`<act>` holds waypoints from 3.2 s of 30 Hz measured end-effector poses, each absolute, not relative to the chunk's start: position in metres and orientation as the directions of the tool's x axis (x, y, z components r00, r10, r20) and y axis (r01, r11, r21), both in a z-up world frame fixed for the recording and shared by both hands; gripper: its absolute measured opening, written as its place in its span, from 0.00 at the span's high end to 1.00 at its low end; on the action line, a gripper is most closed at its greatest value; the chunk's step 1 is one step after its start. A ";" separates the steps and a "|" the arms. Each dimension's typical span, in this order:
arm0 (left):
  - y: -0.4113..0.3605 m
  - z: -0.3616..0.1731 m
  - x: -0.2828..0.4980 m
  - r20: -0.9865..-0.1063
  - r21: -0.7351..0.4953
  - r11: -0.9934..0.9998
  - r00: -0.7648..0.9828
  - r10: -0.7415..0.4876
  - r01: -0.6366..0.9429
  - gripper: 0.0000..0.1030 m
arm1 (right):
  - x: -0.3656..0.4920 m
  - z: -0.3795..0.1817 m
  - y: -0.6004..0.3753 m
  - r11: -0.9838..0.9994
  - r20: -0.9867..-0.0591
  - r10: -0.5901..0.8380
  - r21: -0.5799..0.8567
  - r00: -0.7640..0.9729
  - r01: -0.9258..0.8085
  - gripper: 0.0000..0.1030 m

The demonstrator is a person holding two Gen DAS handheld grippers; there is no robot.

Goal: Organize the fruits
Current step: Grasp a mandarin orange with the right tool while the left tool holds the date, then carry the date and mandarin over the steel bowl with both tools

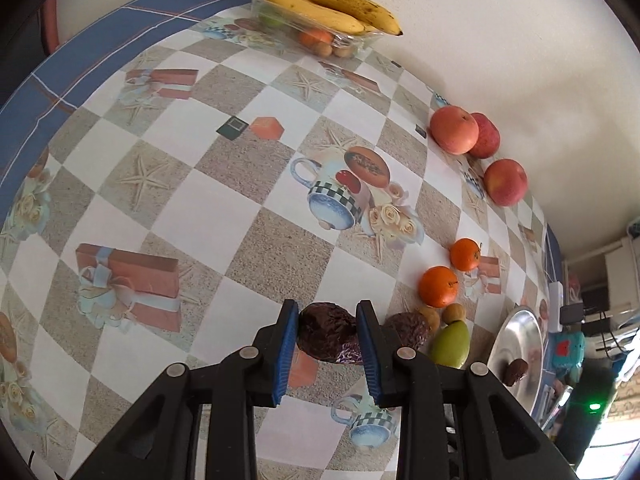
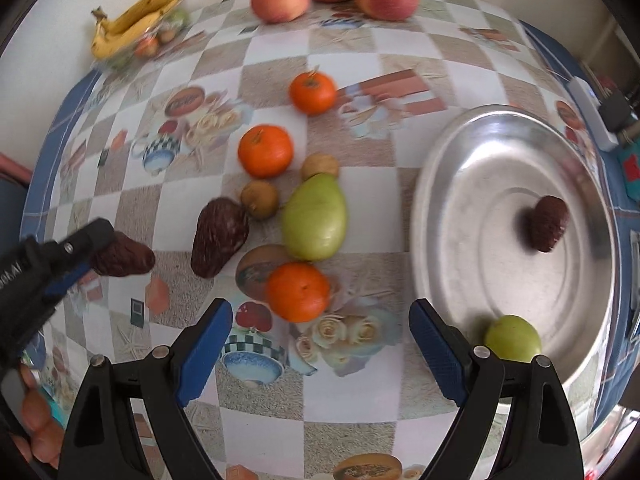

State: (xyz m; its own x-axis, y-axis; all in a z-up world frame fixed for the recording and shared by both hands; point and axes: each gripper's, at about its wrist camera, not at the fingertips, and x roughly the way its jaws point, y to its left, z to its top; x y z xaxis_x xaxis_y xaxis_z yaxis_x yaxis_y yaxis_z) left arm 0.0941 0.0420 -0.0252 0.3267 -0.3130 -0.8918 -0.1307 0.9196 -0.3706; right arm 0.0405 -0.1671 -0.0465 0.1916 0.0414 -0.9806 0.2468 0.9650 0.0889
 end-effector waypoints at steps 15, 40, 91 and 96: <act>0.041 -0.029 0.094 -0.904 -0.339 0.931 0.320 -0.283 -0.134 0.69 | 0.054 -0.088 -0.145 0.980 -0.990 -0.027 0.001 0.137 0.199 0.12; 0.043 -0.031 0.094 -0.908 -0.336 0.930 0.315 -0.276 -0.153 0.69 | 0.058 -0.103 -0.130 0.977 -0.987 -0.030 0.004 0.158 0.212 0.00; -0.002 0.004 0.083 -0.842 -0.393 0.919 0.390 -0.372 0.028 0.69 | 0.030 0.000 -0.213 0.910 -0.944 -0.179 -0.051 0.279 0.411 0.63; -0.023 0.007 0.077 -0.830 -0.398 0.913 0.389 -0.400 0.090 0.69 | 0.023 -0.003 -0.240 0.879 -0.948 -0.206 -0.071 0.242 0.472 0.63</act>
